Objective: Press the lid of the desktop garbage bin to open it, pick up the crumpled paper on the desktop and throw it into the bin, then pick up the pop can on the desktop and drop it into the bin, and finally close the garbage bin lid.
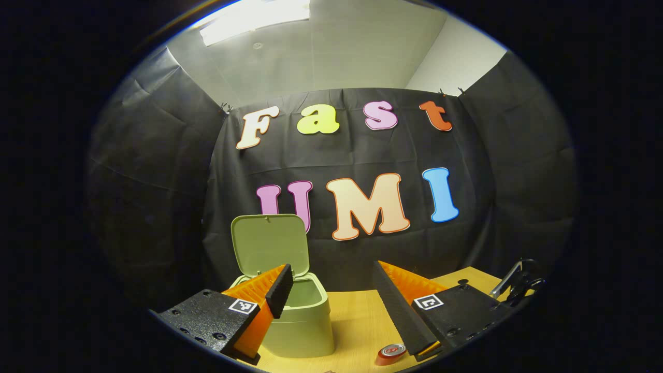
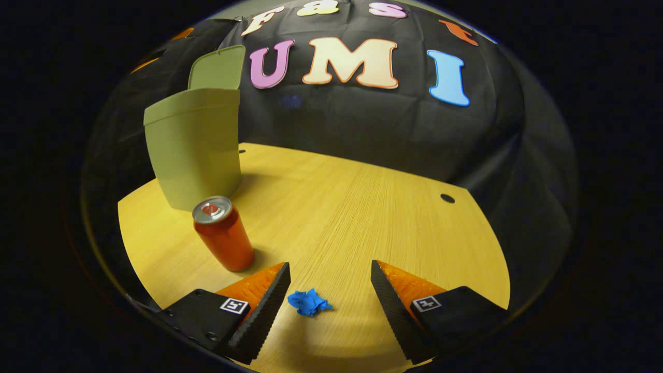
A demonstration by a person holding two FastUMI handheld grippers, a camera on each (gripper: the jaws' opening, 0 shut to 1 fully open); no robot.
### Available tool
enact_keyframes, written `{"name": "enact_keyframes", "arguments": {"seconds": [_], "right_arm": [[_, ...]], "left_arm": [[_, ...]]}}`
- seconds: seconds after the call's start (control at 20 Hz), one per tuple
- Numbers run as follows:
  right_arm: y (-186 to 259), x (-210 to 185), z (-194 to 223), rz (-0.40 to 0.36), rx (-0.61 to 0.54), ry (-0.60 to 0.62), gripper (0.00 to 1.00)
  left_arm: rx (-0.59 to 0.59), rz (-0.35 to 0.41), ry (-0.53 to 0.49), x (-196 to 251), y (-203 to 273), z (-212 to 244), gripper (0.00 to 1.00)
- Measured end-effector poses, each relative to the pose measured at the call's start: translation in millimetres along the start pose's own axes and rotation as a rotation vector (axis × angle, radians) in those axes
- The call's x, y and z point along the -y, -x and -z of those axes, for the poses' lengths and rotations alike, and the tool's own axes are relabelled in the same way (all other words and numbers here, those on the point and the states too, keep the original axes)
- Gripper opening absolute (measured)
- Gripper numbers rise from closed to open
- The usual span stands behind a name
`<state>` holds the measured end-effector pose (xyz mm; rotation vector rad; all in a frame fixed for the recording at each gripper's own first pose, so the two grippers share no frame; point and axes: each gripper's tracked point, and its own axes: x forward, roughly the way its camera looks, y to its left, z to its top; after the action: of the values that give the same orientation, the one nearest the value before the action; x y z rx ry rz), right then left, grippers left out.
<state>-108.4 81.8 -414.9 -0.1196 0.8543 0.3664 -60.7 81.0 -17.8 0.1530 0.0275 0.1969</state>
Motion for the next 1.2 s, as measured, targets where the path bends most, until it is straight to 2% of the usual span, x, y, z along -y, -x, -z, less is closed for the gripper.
{"name": "enact_keyframes", "arguments": {"seconds": [0.35,0.4,0.5,0.65,0.7,0.85,0.95,1.0,1.05,1.15,1.2], "right_arm": [[-13,-14,54,-0.041,-0.150,-0.003,1.00],[-12,-18,61,-0.056,-0.165,-0.009,0.97],[-13,-22,59,-0.069,-0.162,-0.024,0.78],[-9,-18,50,-0.064,-0.133,-0.033,0.32],[-7,-18,43,-0.067,-0.120,-0.047,0.31],[-3,-13,1,-0.069,-0.031,-0.087,0.31],[6,-9,-43,-0.065,0.060,-0.124,0.28],[12,-9,-69,-0.072,0.109,-0.149,0.31],[16,-11,-96,-0.079,0.164,-0.165,0.28],[29,-13,-144,-0.092,0.254,-0.175,0.31],[36,-15,-168,-0.100,0.295,-0.176,0.28]], "left_arm": [[-0.024,-0.029,-0.007,-14,1,7,0.94],[-0.025,-0.029,-0.009,-15,1,7,0.94],[-0.028,-0.030,-0.014,-16,0,7,0.94],[-0.031,-0.029,-0.011,-16,0,11,0.94],[-0.032,-0.028,-0.010,-16,0,11,0.94],[-0.039,-0.029,-0.009,-17,-3,16,0.94],[-0.039,-0.034,0.007,-18,-6,16,0.94],[-0.045,-0.033,0.016,-18,-7,18,0.94],[-0.044,-0.032,0.022,-18,-8,19,0.94],[-0.048,-0.039,0.024,-22,-9,22,0.94],[-0.051,-0.042,0.027,-23,-10,24,0.94]]}}
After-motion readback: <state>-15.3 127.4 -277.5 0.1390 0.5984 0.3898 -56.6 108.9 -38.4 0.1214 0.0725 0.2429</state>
